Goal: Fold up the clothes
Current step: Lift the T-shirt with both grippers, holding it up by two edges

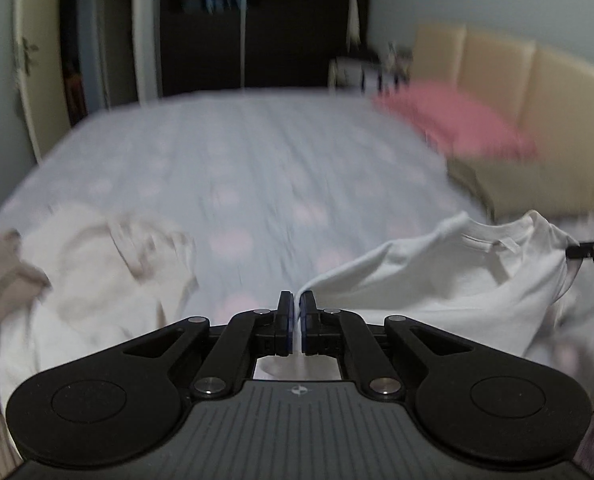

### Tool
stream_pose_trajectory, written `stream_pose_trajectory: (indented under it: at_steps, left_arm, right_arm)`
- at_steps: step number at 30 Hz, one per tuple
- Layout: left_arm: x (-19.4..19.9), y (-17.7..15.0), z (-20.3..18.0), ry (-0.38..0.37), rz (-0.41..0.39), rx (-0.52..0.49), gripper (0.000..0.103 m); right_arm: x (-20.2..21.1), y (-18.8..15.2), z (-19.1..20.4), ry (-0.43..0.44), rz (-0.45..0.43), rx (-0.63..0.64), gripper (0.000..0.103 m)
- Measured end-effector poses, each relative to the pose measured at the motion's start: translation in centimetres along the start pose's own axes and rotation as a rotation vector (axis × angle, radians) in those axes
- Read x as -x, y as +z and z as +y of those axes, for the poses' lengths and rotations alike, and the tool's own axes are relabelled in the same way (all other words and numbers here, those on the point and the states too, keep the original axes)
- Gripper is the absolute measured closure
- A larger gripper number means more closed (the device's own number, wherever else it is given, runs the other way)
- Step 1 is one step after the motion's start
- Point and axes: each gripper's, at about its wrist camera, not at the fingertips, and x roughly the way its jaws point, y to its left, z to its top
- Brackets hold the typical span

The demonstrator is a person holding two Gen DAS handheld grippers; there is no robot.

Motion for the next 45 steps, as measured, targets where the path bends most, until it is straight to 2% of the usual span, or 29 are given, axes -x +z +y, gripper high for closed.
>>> stream_pose_trajectory:
  at_steps: [11, 14, 21, 27, 31, 35, 40, 45]
  left_arm:
    - [13.8, 10.8, -0.6, 0.051, -0.406, -0.016, 0.102]
    - [18.1, 12.1, -1.7, 0.038, -0.513, -0.02, 0.102]
    - [26.8, 14.0, -4.1, -0.015, -0.736, -0.009, 0.102]
    - [30.1, 12.7, -5.8, 0.004, -0.854, -0.036, 0.102]
    - [29.9, 13.1, -6.1, 0.003, -0.849, -0.037, 0.102]
    - [28.5, 13.0, -5.6, 0.01, -0.81, -0.02, 0.102]
    - [22.2, 13.5, -3.6, 0.013, -0.669, 0.02, 0.102]
    - [12.7, 12.7, -0.2, 0.016, -0.475, 0.085, 0.102]
  right_arm:
    - [14.8, 11.2, 1.7, -0.237, -0.521, 0.064, 0.099]
    - [19.8, 12.5, 2.3, -0.304, -0.673, 0.086, 0.099]
    - [28.8, 13.1, 3.6, -0.385, -0.914, 0.098, 0.099]
    - [33.7, 12.6, 4.6, -0.429, -1.07, 0.104, 0.099]
    - [34.4, 13.1, 4.7, -0.441, -1.096, 0.11, 0.099]
    - [31.2, 14.2, 3.8, -0.425, -1.049, 0.103, 0.099]
    - [23.1, 15.1, 1.8, -0.379, -0.897, 0.068, 0.099]
    - [14.9, 16.1, -0.3, -0.332, -0.746, 0.033, 0.099]
